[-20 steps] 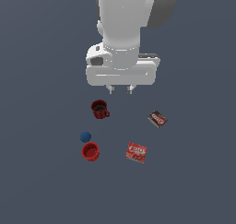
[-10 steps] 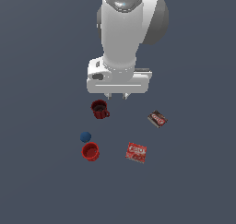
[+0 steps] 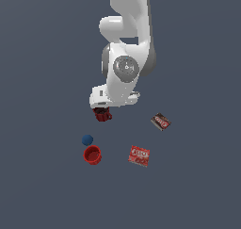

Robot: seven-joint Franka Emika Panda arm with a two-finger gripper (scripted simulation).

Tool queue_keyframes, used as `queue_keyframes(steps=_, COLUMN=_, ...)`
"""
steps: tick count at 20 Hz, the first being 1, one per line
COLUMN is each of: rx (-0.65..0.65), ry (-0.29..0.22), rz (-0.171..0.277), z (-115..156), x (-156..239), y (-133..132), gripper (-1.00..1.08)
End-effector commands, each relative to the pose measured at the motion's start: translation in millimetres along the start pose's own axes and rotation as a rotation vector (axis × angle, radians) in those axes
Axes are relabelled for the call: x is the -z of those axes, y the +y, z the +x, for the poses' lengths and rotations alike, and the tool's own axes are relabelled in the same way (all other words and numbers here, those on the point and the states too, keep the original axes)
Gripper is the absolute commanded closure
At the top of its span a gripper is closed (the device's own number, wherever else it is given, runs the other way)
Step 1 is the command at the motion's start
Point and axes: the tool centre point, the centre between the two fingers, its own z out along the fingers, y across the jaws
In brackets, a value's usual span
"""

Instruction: Pick up a designated object from a clutter of objects.

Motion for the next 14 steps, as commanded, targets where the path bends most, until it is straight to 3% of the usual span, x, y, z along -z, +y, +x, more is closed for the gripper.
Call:
queue_keyframes(steps=1, rx=0.044, ry=-0.067, rz=-0.026, z=-9, x=-29, y=2, gripper=-0.20)
queue_keyframes(steps=8, rx=0.119, ry=-0.177, rz=-0.062, z=-28, x=-75, y=4, gripper=-0.20)
queue_keyframes(steps=14, rx=0.126, ry=-0.188, rz=-0.065, z=-30, x=-80, y=4, gripper=-0.20)
